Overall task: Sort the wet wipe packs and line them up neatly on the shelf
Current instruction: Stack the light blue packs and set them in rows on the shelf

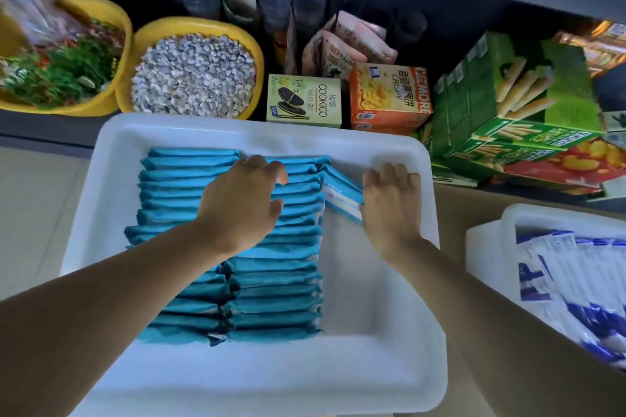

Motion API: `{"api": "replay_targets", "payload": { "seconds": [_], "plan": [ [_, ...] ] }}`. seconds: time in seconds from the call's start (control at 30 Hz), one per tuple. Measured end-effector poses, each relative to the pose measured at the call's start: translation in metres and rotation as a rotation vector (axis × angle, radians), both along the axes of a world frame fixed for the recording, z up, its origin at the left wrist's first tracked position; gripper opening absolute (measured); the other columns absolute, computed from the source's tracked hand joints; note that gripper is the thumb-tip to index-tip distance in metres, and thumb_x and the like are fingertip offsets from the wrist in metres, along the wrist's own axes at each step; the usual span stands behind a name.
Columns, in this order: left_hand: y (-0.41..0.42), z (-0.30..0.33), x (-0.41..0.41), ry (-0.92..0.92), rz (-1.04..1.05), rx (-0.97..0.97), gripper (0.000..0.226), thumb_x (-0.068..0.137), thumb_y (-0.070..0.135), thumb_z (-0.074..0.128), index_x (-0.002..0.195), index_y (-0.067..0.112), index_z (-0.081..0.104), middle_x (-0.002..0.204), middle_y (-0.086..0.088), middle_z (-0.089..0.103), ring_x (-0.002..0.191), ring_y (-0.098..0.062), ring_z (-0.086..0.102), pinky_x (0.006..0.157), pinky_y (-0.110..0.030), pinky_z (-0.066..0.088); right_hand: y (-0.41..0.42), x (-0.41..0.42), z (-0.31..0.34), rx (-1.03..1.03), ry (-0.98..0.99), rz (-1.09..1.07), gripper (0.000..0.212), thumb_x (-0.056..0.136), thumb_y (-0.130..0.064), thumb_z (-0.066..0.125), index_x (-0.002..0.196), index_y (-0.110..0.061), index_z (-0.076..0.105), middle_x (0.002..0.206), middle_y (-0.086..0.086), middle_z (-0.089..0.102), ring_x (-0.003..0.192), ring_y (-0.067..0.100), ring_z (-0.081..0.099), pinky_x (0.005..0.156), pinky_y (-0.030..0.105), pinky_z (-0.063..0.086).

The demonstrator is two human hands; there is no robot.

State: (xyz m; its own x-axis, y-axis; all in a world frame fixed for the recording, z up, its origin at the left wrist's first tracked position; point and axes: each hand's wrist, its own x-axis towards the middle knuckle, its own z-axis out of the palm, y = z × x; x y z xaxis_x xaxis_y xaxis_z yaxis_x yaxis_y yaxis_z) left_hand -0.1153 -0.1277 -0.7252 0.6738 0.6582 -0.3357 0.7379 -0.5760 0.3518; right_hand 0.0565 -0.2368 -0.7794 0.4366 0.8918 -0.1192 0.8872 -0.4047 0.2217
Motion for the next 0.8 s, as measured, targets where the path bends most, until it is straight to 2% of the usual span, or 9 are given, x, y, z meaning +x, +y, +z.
{"api": "replay_targets", "payload": {
  "seconds": [0.13,0.3,0.4,0.5,0.6,0.67,0.73,0.8],
  "plan": [
    [-0.003,-0.002,0.0,0.002,0.0,0.0,0.033,0.093,0.029,0.055,0.125,0.024,0.051,0.126,0.002,0.051,0.115,-0.016,0.048,0.076,-0.03,0.041,-0.013,-0.002,-0.002,0.063,0.073,0.046,0.047,0.036,-0.011,0.089,0.07,-0.01,0.057,0.066,0.008,0.056,0.055,0.026,0.054,0.053,0.028,0.04],
    [-0.007,-0.007,0.003,-0.006,-0.002,-0.013,0.033,0.093,0.027,0.056,0.125,0.023,0.051,0.128,0.004,0.051,0.117,-0.016,0.048,0.082,-0.033,0.044,-0.026,-0.006,-0.013,0.16,0.089,0.047,0.053,0.048,-0.004,0.08,0.09,-0.005,0.049,0.091,0.017,0.063,0.058,0.028,0.057,0.055,0.029,0.046],
    [-0.008,-0.011,0.006,-0.018,-0.01,-0.016,0.033,0.092,0.027,0.056,0.125,0.024,0.051,0.128,0.004,0.052,0.118,-0.016,0.048,0.087,-0.036,0.046,-0.023,-0.008,-0.023,0.084,0.148,-0.009,0.059,0.043,-0.01,0.088,0.092,-0.004,0.056,0.08,0.013,0.061,0.065,0.028,0.059,0.06,0.032,0.049],
    [-0.007,-0.014,0.011,-0.03,-0.023,-0.026,0.032,0.092,0.028,0.056,0.124,0.024,0.051,0.127,0.004,0.052,0.117,-0.016,0.049,0.087,-0.036,0.047,-0.019,-0.011,-0.017,-0.024,0.207,-0.036,0.072,0.038,-0.013,0.091,0.101,-0.002,0.058,0.084,0.016,0.061,0.067,0.03,0.061,0.059,0.032,0.049],
    [-0.008,-0.015,0.015,-0.047,-0.029,-0.053,0.033,0.092,0.027,0.057,0.125,0.024,0.051,0.127,0.004,0.052,0.119,-0.016,0.048,0.09,-0.038,0.047,-0.019,-0.012,-0.006,-0.087,0.321,-0.061,0.069,0.073,-0.015,0.078,0.129,-0.011,0.038,0.113,0.014,0.05,0.091,0.029,0.06,0.069,0.032,0.049],
    [-0.008,-0.015,0.017,-0.066,-0.024,-0.082,0.035,0.091,0.025,0.058,0.126,0.022,0.051,0.127,0.003,0.053,0.119,-0.017,0.049,0.093,-0.041,0.046,-0.023,-0.012,0.002,-0.03,0.351,-0.072,0.063,0.079,-0.01,0.071,0.13,-0.014,0.035,0.117,0.012,0.046,0.095,0.027,0.059,0.071,0.031,0.048],
    [-0.009,-0.014,0.019,-0.127,0.017,-0.14,0.038,0.091,0.022,0.059,0.127,0.02,0.049,0.126,-0.001,0.055,0.118,-0.019,0.051,0.094,-0.042,0.046,-0.03,-0.013,0.015,0.063,0.353,-0.073,0.058,0.075,-0.004,0.073,0.125,-0.011,0.043,0.115,0.013,0.05,0.091,0.029,0.06,0.069,0.032,0.049],
    [-0.009,-0.008,0.023,-0.224,0.113,-0.25,0.038,0.093,0.022,0.057,0.129,0.019,0.047,0.126,-0.003,0.055,0.117,-0.018,0.053,0.095,-0.034,0.044,-0.038,-0.009,0.027,0.168,0.427,-0.088,0.05,0.066,0.003,0.078,0.11,-0.005,0.055,0.106,0.016,0.057,0.082,0.032,0.063,0.06,0.032,0.05]
  ]
}}
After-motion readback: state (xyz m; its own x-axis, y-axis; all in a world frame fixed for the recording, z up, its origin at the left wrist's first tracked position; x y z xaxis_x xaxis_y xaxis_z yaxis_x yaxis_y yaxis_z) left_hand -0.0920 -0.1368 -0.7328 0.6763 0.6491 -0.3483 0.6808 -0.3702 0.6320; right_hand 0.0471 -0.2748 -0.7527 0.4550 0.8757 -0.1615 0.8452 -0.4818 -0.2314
